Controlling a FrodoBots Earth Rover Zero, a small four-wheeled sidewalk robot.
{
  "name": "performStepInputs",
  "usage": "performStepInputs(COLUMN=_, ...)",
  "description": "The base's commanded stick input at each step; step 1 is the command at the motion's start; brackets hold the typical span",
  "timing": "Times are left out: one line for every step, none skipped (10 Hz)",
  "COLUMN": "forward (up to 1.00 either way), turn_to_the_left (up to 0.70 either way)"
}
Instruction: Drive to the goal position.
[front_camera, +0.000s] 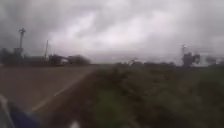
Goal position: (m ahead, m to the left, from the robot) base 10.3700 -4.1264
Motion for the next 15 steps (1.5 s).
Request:
performStepInputs(forward=0.00, turn_to_the_left=0.70)
performStepInputs(forward=0.00, turn_to_the_left=0.70)
performStepInputs(forward=0.00, turn_to_the_left=0.45)
performStepInputs(forward=0.00, turn_to_the_left=0.00)
performStepInputs(forward=0.00, turn_to_the_left=0.00)
performStepInputs(forward=0.12, turn_to_the_left=0.00)
performStepInputs(forward=0.70, turn_to_the_left=0.00)
performStepInputs(forward=0.70, turn_to_the_left=0.00)
performStepInputs(forward=0.70, turn_to_the_left=0.00)
performStepInputs(forward=0.70, turn_to_the_left=0.00)
performStepInputs(forward=0.70, turn_to_the_left=0.00)
performStepInputs(forward=0.70, turn_to_the_left=0.00)
performStepInputs(forward=0.70, turn_to_the_left=0.00)
performStepInputs(forward=0.70, turn_to_the_left=0.00)
performStepInputs(forward=0.70, turn_to_the_left=0.15)
